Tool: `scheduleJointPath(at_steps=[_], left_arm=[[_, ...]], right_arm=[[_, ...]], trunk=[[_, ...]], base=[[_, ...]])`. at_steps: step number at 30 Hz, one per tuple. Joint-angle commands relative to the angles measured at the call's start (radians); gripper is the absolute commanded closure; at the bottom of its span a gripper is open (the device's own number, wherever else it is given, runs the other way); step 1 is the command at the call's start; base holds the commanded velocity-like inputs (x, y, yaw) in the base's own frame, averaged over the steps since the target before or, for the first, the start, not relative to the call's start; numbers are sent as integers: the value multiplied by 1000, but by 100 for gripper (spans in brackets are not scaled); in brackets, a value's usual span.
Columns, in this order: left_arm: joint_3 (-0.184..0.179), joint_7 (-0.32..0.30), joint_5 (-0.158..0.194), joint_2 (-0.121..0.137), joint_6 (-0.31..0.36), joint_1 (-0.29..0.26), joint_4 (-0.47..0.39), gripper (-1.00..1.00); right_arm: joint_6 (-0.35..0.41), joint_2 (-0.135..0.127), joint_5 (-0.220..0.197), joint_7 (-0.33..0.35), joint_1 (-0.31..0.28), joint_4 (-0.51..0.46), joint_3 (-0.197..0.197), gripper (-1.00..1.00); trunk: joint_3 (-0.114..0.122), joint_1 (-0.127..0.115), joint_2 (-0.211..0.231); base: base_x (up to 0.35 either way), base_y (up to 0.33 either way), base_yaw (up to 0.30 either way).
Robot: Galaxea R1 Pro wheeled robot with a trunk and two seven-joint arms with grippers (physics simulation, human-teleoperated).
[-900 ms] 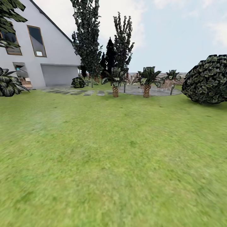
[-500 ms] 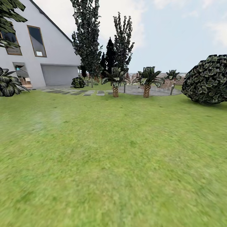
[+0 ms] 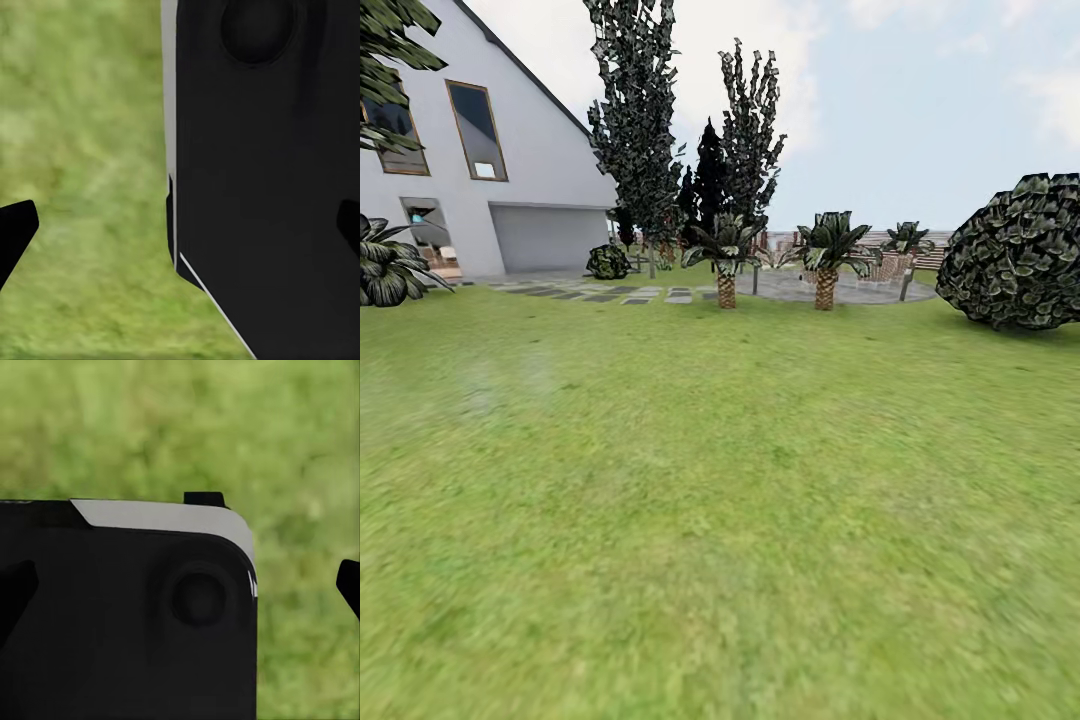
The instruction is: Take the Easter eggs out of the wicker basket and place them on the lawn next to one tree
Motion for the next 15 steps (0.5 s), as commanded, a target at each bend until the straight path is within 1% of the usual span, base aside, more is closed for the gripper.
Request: scheduleJointPath(at_steps=[1, 15], left_arm=[[0, 0, 0, 0, 0, 0, 0, -100], [0, 0, 0, 0, 0, 0, 0, -100]], right_arm=[[-3, 0, -1, 0, -1, 1, 0, -100], [-3, 1, 7, 2, -1, 1, 4, -100]], trunk=[[-1, 0, 0], [-1, 0, 0]], base=[[0, 0, 0], [0, 0, 0]])
